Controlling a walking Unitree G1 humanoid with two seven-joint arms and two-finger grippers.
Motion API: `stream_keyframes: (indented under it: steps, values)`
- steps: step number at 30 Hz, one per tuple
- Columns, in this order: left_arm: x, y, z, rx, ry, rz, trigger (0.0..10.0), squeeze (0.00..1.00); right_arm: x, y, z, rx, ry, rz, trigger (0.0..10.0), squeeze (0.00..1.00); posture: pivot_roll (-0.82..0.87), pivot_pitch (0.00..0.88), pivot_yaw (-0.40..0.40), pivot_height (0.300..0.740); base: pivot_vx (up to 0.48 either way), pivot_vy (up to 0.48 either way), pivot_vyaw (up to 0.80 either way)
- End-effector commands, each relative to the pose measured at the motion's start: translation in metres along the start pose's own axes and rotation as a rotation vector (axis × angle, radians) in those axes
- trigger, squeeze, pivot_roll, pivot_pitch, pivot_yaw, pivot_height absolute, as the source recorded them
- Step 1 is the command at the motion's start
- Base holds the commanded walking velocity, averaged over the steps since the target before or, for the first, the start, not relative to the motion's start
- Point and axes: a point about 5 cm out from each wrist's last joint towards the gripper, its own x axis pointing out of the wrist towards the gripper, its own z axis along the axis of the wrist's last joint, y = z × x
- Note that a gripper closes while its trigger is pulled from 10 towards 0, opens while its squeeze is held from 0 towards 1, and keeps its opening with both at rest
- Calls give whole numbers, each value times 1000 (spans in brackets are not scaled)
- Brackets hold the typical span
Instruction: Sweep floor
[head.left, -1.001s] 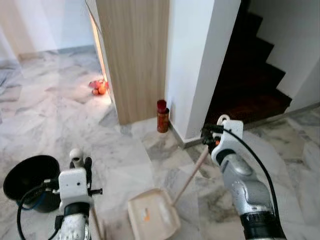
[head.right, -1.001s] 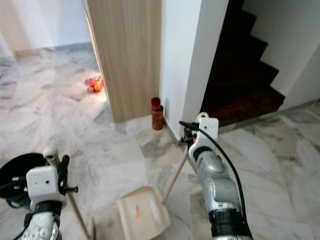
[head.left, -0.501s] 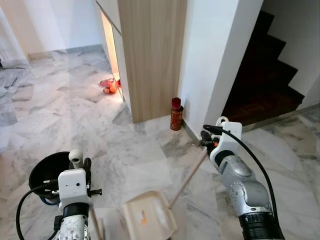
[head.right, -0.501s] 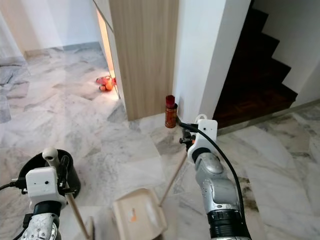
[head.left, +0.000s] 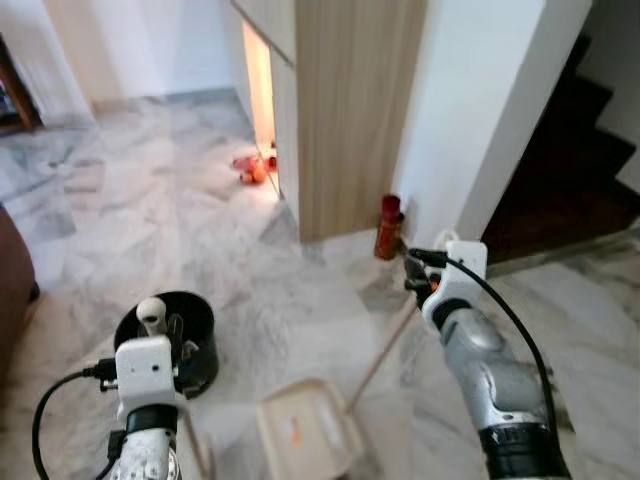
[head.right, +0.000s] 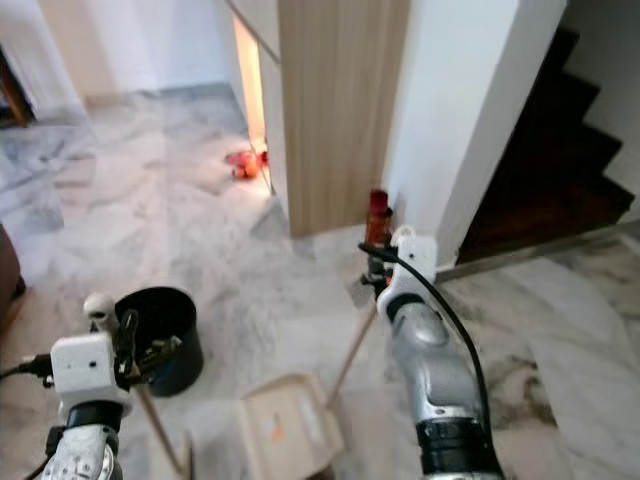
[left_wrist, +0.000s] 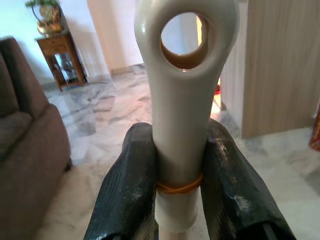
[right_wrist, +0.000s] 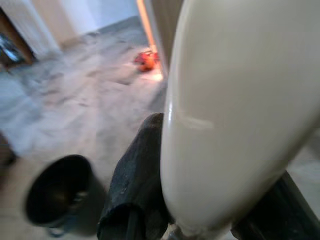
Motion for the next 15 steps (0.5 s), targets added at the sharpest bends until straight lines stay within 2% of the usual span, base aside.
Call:
stream_keyframes:
  steps: [1,15]
  values:
    - [1,0,8,8,-33,4,10000,0,-2,-3,8,14,-37,-4,10000,0,-215,5,53,740,0,334,0]
    - [1,1,8,10,-30,4,10000,0,-2,-2,8,18,-34,0,10000,0,-211,6,53,740,0,329,0]
